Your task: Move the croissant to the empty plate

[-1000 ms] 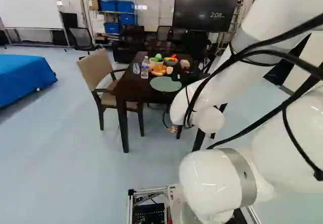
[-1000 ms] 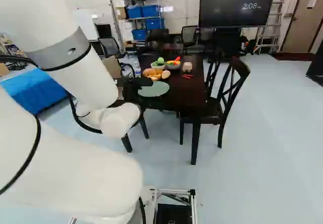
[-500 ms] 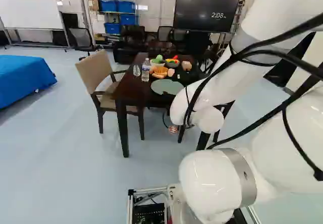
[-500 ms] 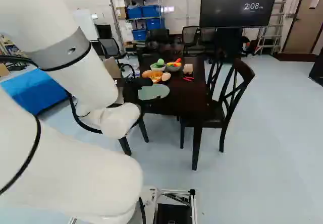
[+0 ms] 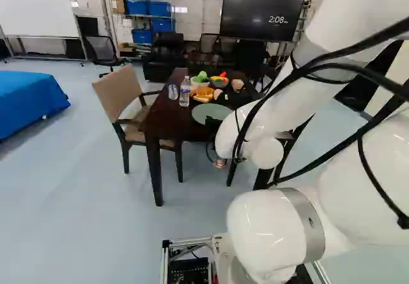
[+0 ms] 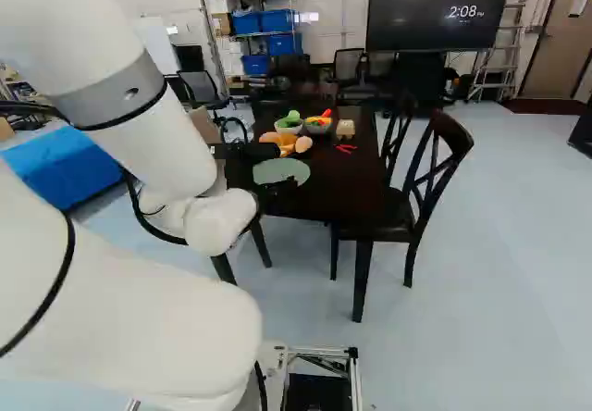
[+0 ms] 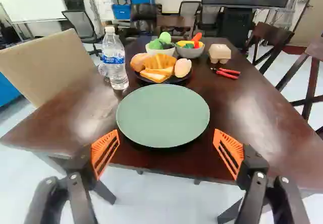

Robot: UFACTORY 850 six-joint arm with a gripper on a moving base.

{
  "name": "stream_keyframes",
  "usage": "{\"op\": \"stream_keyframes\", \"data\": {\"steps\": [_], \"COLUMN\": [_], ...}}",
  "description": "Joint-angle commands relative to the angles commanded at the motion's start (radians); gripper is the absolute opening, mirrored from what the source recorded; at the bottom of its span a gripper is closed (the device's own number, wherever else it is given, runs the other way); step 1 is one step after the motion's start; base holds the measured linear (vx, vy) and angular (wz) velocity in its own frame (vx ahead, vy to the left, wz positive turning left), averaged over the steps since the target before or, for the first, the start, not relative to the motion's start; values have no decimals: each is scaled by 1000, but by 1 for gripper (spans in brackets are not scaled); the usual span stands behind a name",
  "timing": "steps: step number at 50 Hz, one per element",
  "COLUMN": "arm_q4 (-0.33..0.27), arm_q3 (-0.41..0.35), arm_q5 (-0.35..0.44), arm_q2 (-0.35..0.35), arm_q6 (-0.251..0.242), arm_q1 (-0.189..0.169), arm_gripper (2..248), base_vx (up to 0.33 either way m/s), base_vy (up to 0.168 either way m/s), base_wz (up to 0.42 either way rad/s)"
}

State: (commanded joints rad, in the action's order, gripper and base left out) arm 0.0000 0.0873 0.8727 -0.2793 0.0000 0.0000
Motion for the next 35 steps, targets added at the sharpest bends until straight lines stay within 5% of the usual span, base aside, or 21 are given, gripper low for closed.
{"op": "stream_keyframes", "data": {"steps": [35], "arm_q4": [0], "arm_q3": [0], "arm_q5": [0], "arm_q2": [0], "arm_q6": [0], "arm_q1": [0], "arm_gripper": [247], "base_vx": [81], "base_vy": [1], "base_wz": [-2]}}
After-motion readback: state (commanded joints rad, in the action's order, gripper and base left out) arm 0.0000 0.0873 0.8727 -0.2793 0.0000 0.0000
